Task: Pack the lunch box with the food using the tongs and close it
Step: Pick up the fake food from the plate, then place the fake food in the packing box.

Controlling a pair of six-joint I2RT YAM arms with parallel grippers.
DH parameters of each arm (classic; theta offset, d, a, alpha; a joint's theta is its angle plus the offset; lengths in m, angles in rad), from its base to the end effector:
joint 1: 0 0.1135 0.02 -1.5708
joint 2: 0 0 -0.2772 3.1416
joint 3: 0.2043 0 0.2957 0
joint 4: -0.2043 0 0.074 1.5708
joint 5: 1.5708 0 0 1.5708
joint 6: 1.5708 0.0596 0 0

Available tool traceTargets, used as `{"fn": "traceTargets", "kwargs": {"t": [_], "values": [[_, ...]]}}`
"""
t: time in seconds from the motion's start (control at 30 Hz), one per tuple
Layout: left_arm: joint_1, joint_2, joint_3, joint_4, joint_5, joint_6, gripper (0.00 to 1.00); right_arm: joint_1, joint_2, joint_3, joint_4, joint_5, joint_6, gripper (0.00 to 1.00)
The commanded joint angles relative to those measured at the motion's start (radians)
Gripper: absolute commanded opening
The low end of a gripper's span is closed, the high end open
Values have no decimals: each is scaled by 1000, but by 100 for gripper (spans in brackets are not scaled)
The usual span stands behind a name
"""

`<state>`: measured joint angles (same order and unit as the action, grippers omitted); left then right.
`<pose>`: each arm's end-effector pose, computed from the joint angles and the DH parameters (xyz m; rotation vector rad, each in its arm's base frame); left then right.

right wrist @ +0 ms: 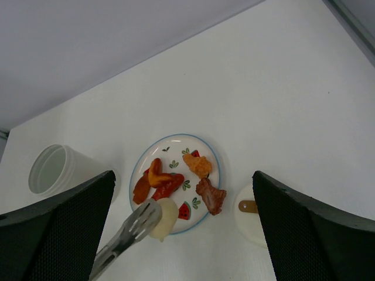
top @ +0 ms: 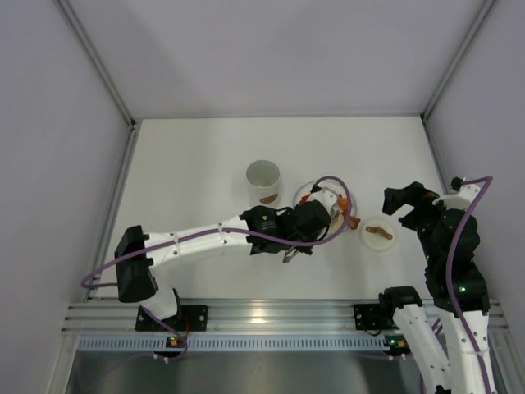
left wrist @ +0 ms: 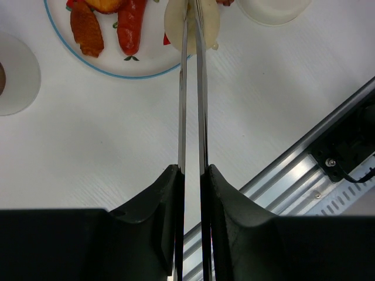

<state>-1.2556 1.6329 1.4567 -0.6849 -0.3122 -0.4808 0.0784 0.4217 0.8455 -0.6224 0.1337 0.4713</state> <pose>0.1470 -0.3917 0.2993 0.7833 2.2932 -0.4381 0.1370 0.0028 0.3745 0.4415 1.7203 0.2798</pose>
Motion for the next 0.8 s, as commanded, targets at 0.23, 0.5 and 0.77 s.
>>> {"fn": "traceTargets", "kwargs": {"t": [0.23,0.5,0.77], "values": [[-4,-226,50,-65,-137,-7,14,-14,12,37,-14,-5,-7,99],[54,-240,105,-177,-367,-38,18,-14,22,41,-10,-25,1,99],[292,-295,31,-96,-242,-5,19,-15,23,40,-10,-28,-5,99]]}}
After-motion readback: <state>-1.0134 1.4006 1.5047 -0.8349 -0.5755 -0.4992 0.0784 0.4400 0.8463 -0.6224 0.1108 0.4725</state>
